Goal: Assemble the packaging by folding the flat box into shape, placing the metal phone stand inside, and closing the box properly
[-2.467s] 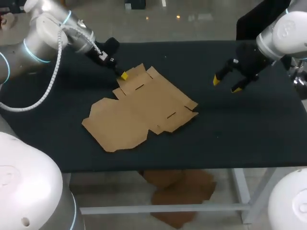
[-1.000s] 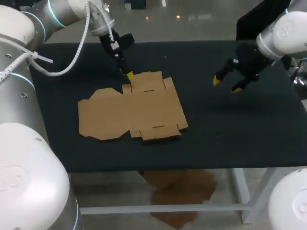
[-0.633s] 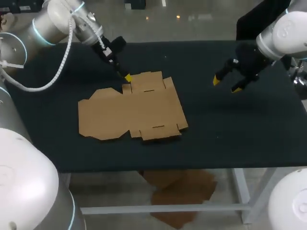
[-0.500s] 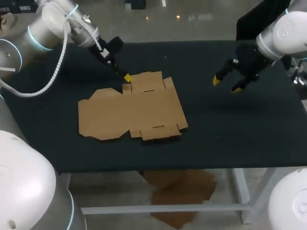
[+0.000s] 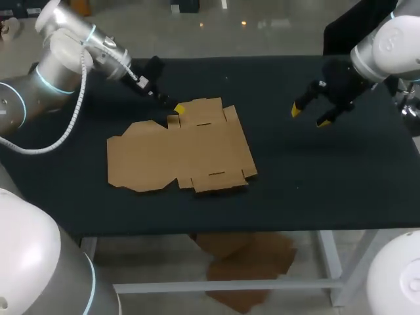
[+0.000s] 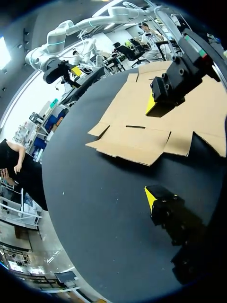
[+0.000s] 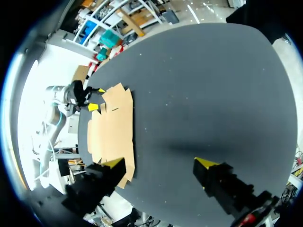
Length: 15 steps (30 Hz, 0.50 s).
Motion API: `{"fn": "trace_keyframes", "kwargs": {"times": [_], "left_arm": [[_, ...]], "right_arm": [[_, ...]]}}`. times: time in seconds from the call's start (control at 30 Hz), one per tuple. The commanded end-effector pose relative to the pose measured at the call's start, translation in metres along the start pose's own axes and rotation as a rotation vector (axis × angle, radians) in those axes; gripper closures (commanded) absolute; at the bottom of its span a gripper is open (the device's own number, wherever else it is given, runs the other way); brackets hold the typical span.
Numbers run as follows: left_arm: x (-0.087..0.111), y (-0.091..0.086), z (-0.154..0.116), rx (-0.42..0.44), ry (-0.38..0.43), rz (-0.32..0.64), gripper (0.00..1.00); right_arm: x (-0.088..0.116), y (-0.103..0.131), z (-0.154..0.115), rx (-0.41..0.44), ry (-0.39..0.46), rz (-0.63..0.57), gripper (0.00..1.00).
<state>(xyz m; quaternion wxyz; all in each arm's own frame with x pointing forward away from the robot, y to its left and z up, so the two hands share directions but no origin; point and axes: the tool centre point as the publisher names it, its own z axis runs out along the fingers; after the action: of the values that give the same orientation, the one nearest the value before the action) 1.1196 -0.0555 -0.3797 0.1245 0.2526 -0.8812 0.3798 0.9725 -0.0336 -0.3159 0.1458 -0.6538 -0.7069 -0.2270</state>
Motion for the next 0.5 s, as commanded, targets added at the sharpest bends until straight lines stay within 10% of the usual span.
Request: {"fn": "trace_keyframes", "kwargs": {"times": [0.03, 0.33, 0.43, 0.5], "left_arm": [[-0.004, -0.002, 0.004, 0.010, 0.022, 0.022, 0.00], [-0.006, -0.011, 0.019, 0.000, 0.043, 0.053, 0.11], [-0.007, -0.015, 0.023, 0.000, 0.053, 0.061, 0.54], [-0.008, -0.017, 0.025, -0.004, 0.055, 0.067, 1.00]], "right_arm": [[0.000, 0.000, 0.000, 0.001, 0.002, 0.000, 0.00], [0.000, 0.000, 0.000, 0.001, 0.002, 0.000, 0.00], [0.000, 0.000, 0.000, 0.001, 0.002, 0.000, 0.00], [0.000, 0.000, 0.000, 0.001, 0.002, 0.000, 0.00]]}}
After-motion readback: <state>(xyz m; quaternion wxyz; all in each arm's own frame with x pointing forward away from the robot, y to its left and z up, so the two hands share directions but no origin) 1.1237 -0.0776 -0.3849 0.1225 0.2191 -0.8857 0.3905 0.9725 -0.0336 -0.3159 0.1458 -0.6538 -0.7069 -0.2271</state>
